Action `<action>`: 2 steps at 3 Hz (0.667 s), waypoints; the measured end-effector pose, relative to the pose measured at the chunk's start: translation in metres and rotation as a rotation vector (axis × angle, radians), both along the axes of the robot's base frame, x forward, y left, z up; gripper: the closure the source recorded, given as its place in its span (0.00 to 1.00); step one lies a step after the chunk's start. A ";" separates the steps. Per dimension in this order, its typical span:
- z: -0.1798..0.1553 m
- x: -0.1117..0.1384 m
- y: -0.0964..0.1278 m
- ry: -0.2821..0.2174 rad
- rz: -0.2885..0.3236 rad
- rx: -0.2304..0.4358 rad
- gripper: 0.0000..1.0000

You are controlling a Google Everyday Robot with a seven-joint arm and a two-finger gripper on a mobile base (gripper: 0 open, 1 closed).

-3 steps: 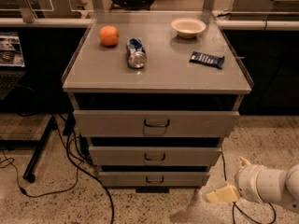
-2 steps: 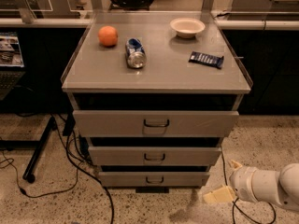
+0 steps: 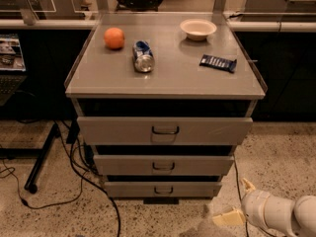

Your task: Open bottom drawer

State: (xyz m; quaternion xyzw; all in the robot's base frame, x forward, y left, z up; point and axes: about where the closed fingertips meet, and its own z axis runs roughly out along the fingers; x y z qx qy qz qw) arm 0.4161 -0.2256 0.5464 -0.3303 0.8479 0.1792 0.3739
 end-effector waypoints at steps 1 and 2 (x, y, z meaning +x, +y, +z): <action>-0.066 0.012 -0.016 -0.015 -0.067 0.041 0.00; -0.113 0.023 -0.020 0.028 -0.099 0.070 0.00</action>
Offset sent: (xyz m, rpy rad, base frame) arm 0.0374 -0.0293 -0.1688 0.1019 0.0779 -0.1416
